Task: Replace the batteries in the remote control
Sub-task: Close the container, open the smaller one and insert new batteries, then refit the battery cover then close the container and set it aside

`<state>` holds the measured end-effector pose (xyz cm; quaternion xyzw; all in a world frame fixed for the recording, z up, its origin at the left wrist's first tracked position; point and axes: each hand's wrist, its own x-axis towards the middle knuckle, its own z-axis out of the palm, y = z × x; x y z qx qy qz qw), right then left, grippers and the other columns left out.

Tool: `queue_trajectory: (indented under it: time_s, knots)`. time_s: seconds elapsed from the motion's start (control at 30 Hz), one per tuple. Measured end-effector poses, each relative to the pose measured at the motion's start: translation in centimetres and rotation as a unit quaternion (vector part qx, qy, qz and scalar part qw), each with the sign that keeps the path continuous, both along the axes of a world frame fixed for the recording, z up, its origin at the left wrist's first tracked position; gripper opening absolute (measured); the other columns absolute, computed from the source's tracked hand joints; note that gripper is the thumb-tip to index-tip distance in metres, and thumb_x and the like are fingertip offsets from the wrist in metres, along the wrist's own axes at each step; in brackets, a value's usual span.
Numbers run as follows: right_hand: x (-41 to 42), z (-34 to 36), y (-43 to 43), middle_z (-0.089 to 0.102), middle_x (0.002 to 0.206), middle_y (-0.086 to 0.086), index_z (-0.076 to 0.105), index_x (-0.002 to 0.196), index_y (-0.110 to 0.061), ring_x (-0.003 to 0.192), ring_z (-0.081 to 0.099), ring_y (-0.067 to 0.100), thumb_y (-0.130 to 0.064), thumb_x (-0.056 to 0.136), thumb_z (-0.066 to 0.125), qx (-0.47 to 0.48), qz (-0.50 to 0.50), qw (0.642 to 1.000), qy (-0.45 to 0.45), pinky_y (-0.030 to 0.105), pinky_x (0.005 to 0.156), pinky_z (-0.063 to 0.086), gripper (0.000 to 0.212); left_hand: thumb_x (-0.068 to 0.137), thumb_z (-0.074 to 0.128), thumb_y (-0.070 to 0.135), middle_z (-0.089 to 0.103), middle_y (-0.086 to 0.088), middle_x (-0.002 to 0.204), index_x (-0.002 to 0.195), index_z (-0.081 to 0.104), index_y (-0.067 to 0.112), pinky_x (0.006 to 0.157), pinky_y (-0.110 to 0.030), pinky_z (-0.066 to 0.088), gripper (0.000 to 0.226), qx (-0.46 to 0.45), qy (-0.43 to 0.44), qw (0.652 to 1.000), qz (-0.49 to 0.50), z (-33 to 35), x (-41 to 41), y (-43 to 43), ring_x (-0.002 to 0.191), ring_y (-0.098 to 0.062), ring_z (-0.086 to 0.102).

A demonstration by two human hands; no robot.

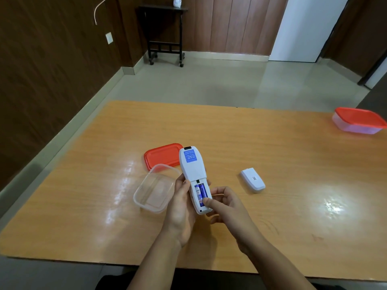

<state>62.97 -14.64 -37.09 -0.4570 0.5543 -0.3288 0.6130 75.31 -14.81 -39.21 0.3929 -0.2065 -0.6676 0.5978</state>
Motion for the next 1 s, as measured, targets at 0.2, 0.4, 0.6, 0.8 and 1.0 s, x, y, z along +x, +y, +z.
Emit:
queue_trajectory:
  time_s: [0.2, 0.4, 0.6, 0.8, 1.0]
  knots:
    - [-6.2, 0.7, -3.5, 0.067, 0.094, -0.016, 0.065, 0.102, -0.031, 0.085, 0.064, 0.005, -0.048, 0.087, 0.057, -0.158, 0.068, 0.902, 0.396, 0.03, 0.078, 0.052, 0.024, 0.1, 0.037, 0.022, 0.061, -0.011, 0.126, 0.139, 0.044, 0.018, 0.074, -0.035, 0.05, 0.039, 0.014, 0.042, 0.998, 0.043, 0.1, 0.9, -0.5, 0.101, -0.022, 0.064]
    - [-8.9, -2.9, -6.0, 0.049, 0.135, 0.002, 0.037, 0.141, -0.026, 0.121, 0.045, 0.027, -0.051, 0.088, 0.052, -0.147, -0.02, 0.834, 0.531, 0.039, 0.086, 0.044, 0.06, 0.1, 0.038, 0.021, 0.068, -0.006, 0.111, 0.131, 0.054, 0.018, 0.085, -0.038, 0.047, 0.035, 0.029, 0.052, 0.998, 0.034, 0.1, 0.9, -0.4, 0.115, -0.026, 0.059]
    - [-8.2, -4.4, -5.6, 0.062, 0.11, -0.002, 0.051, 0.126, -0.026, 0.1, 0.054, 0.023, -0.04, 0.089, 0.054, -0.211, -0.051, 0.819, 0.531, 0.032, 0.067, 0.042, 0.039, 0.1, 0.038, 0.02, 0.073, -0.004, 0.101, 0.129, 0.054, 0.019, 0.088, -0.039, 0.046, 0.034, 0.034, 0.057, 0.998, 0.023, -0.1, 0.7, -0.4, 0.119, -0.028, 0.058]
    - [-5.9, -1.5, -3.3, 0.069, 0.09, -0.009, 0.061, 0.112, -0.033, 0.079, 0.061, 0.005, -0.026, 0.089, 0.062, -0.205, -0.079, 0.967, 0.131, 0.02, 0.071, 0.047, 0.023, 0.099, 0.038, 0.013, 0.065, -0.01, 0.124, 0.135, 0.048, 0.015, 0.094, -0.045, 0.046, 0.038, 0.03, 0.079, 0.996, 0.031, -0.1, 0.9, -0.5, 0.121, -0.033, 0.056]
    - [-3.3, -1.8, 0.1, 0.061, 0.105, -0.027, 0.059, 0.116, -0.036, 0.088, 0.058, 0.001, -0.04, 0.081, 0.066, -0.38, 0.024, 0.891, 0.249, 0.012, 0.072, 0.045, 0.036, 0.099, 0.037, 0.014, 0.06, -0.011, 0.133, 0.136, 0.047, 0.014, 0.093, -0.043, 0.048, 0.039, 0.024, 0.085, 0.996, 0.029, 0.1, 0.3, -0.4, 0.117, -0.028, 0.059]
